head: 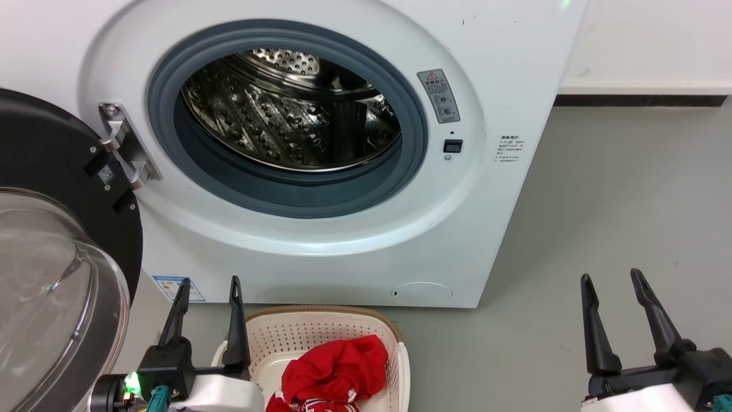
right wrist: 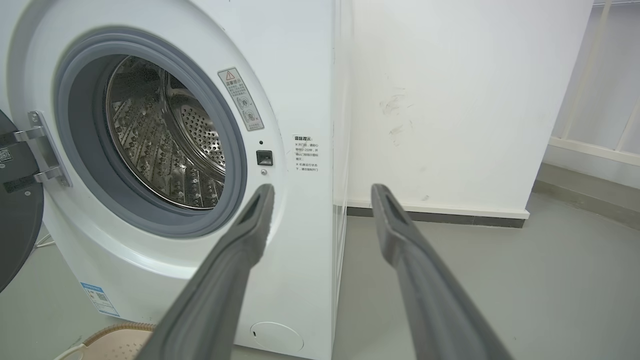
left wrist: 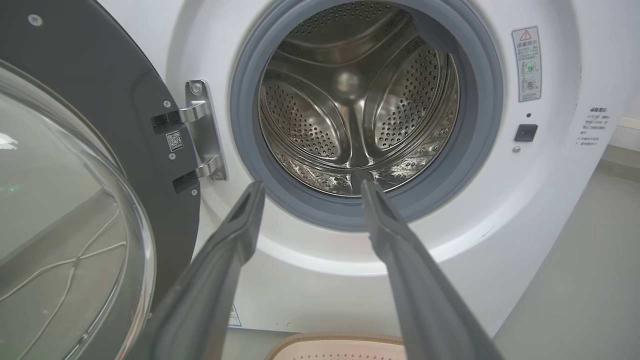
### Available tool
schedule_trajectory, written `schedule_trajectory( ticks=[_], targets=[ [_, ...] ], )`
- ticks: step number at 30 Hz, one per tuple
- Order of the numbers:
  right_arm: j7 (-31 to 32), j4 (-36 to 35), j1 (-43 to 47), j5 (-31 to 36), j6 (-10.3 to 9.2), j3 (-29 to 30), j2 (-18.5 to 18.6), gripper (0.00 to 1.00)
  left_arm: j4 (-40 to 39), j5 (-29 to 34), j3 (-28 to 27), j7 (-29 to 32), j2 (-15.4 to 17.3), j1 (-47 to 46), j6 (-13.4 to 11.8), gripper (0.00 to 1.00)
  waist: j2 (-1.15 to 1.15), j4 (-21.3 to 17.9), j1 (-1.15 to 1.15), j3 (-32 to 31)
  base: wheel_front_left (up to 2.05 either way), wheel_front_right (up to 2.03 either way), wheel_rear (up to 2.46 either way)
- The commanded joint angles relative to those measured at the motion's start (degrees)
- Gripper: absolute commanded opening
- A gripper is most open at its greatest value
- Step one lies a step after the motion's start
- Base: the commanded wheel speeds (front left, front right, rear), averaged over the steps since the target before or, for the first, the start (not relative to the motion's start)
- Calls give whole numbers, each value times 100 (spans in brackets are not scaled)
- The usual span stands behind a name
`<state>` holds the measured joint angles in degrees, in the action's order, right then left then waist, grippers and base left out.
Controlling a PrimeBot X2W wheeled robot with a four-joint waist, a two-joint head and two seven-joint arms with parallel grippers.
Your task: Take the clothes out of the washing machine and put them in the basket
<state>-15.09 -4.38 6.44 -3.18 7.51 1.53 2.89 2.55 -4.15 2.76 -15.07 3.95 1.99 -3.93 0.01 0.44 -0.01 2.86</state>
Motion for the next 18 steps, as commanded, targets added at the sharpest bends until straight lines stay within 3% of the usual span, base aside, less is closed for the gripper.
schedule_trajectory(
  ticks=[1,18],
  targets=[
    [-11,8,107,-24,-4,2,-3,100,-28,31,-34,-14,-15,83,24,100,-1,-1,1,-74,0,0,0],
    [-11,6,189,-75,-4,-22,-3,100,73,91,-179,-15,-101,259,151,100,-1,-40,1,-195,0,0,0]
  ],
)
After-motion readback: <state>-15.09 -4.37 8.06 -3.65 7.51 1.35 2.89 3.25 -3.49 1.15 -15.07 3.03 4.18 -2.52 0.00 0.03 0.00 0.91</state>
